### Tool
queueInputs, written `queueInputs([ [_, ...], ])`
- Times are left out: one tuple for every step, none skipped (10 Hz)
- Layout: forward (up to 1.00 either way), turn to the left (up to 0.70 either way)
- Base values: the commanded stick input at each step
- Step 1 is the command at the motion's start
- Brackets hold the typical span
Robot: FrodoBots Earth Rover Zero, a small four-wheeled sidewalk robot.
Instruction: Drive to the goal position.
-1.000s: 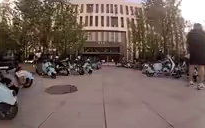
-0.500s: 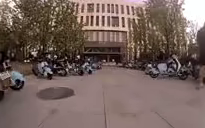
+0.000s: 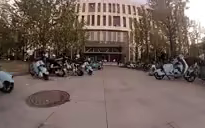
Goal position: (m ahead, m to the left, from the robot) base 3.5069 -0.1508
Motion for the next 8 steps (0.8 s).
queueInputs([
  [0.7, 0.14],
  [0.7, 0.07],
  [0.7, 0.0],
  [0.7, 0.0],
  [0.7, 0.0],
  [0.7, 0.0],
  [0.7, 0.0],
  [0.7, 0.0],
])
